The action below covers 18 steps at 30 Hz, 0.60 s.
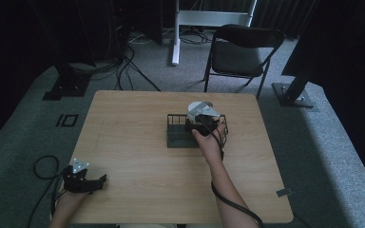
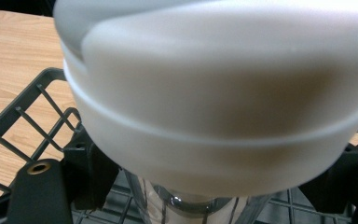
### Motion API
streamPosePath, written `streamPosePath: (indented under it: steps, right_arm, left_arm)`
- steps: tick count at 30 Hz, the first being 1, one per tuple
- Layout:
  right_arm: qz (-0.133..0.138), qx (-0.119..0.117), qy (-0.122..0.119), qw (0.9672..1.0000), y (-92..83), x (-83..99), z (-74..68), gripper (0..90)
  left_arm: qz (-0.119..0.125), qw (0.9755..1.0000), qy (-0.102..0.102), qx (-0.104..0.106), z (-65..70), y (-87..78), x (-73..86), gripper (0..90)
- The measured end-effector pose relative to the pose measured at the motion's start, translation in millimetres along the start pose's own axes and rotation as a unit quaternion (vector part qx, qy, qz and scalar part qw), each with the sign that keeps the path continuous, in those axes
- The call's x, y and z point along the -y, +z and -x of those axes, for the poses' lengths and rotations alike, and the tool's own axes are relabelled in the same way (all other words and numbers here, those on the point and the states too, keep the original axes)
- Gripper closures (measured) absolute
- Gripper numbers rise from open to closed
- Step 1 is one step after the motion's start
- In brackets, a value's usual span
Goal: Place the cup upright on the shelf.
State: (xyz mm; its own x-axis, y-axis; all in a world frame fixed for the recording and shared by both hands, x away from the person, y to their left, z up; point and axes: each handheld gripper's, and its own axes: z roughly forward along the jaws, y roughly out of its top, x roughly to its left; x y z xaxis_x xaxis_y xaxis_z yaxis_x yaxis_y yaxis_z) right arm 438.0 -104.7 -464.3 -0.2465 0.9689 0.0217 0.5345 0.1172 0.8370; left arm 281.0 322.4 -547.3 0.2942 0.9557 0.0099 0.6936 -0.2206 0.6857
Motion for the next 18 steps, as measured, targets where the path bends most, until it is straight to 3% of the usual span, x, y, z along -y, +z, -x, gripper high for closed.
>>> streamPosePath:
  steps: [18]
  right_arm:
    - [-0.041,0.005,-0.028,0.9987,4.6,-2.2,-4.0,18.4]
  left_arm:
    - [0.000,1.0000,0.000,0.000,0.0,0.0,0.0,0.5]
